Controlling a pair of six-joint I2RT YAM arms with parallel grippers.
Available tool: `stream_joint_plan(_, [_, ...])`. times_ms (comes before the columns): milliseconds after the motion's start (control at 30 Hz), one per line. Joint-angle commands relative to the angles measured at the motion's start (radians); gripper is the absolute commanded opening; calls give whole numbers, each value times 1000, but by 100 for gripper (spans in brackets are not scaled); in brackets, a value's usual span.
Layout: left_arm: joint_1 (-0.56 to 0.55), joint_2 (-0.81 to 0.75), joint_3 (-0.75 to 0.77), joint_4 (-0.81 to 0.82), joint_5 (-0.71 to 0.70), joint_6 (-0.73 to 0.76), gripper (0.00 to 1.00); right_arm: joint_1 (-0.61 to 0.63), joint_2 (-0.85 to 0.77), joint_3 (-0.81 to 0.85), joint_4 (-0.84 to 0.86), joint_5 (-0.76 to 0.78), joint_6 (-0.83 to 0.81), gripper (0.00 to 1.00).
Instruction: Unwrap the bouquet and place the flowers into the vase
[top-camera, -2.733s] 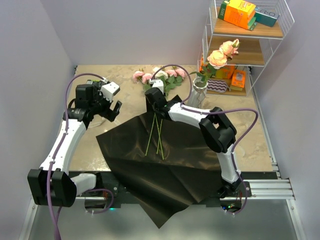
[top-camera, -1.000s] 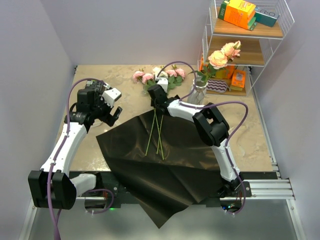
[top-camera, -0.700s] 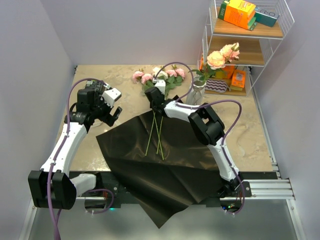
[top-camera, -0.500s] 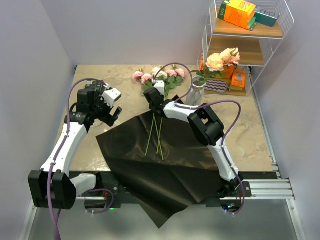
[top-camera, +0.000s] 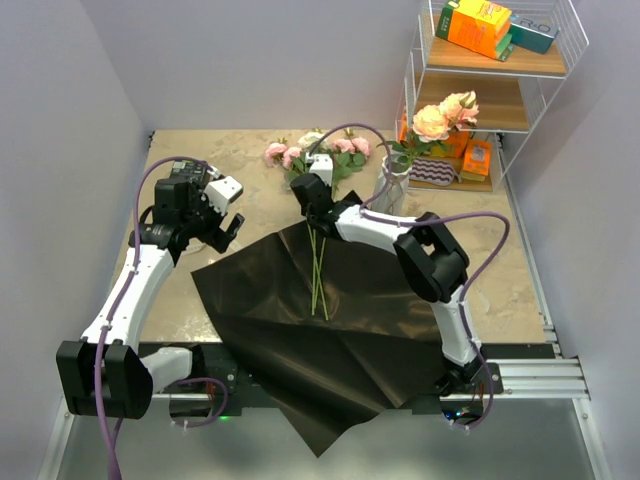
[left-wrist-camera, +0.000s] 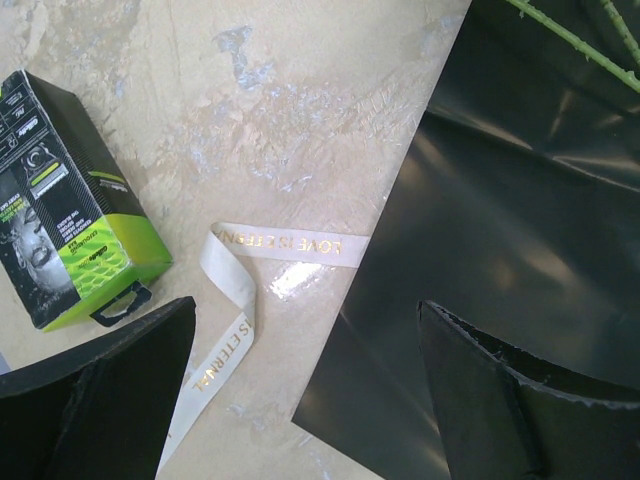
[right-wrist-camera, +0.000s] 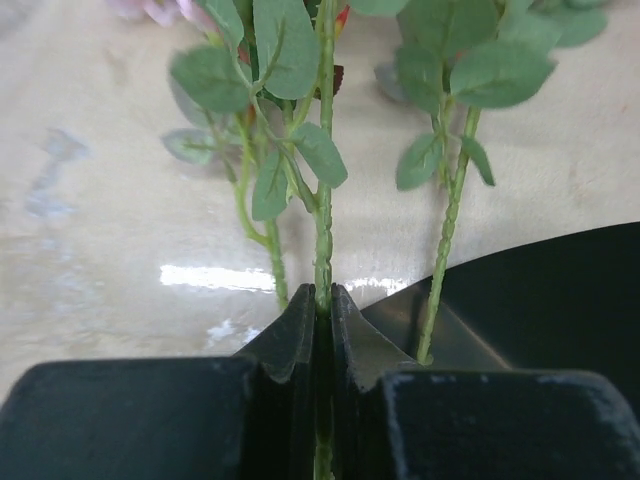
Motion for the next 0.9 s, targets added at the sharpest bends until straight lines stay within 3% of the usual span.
stream_joint_plan(0, [7,-12,-11,25,14,-9,96,18,-167,-34,119,38,-41,0])
stream_joint_plan(300, [7,-22,-9,14,19,-10,96,69,-493,-157,312,-9,-168,0])
stream_joint_plan(467, [7,-21,0,6,30,-13,97,76,-653,-203,594,-28,-438,0])
stream_joint_plan(667, [7,-21,5,8,37,-21,97,57,-658,-150,954,1,-1001,0])
stream_joint_plan(867, [7,-27,2,8,37,-18,97,-71,-601,7,1066,-35,-1108,0])
